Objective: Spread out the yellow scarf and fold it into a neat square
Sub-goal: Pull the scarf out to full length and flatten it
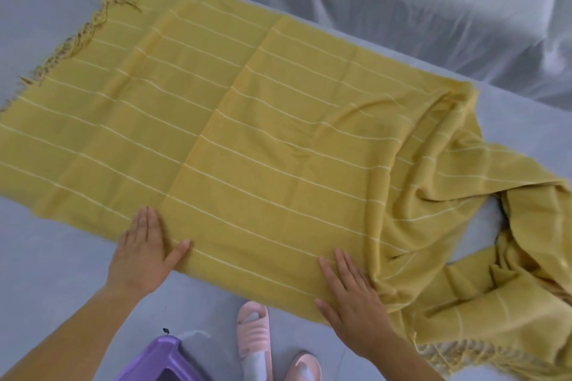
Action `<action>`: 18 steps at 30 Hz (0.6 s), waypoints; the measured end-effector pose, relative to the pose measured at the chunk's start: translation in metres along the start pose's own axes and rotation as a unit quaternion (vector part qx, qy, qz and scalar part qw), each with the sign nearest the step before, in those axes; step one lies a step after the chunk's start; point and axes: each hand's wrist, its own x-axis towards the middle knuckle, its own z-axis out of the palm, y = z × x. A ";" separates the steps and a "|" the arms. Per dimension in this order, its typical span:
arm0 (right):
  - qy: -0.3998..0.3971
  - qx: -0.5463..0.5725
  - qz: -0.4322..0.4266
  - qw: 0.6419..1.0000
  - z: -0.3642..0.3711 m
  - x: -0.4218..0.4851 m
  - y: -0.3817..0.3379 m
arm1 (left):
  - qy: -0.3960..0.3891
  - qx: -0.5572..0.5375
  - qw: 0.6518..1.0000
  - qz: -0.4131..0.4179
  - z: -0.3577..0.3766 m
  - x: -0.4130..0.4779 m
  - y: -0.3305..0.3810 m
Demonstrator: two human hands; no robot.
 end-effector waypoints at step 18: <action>0.115 0.097 0.021 0.988 -0.053 -0.113 0.103 | -0.073 -0.040 0.902 0.424 -0.024 -0.097 0.290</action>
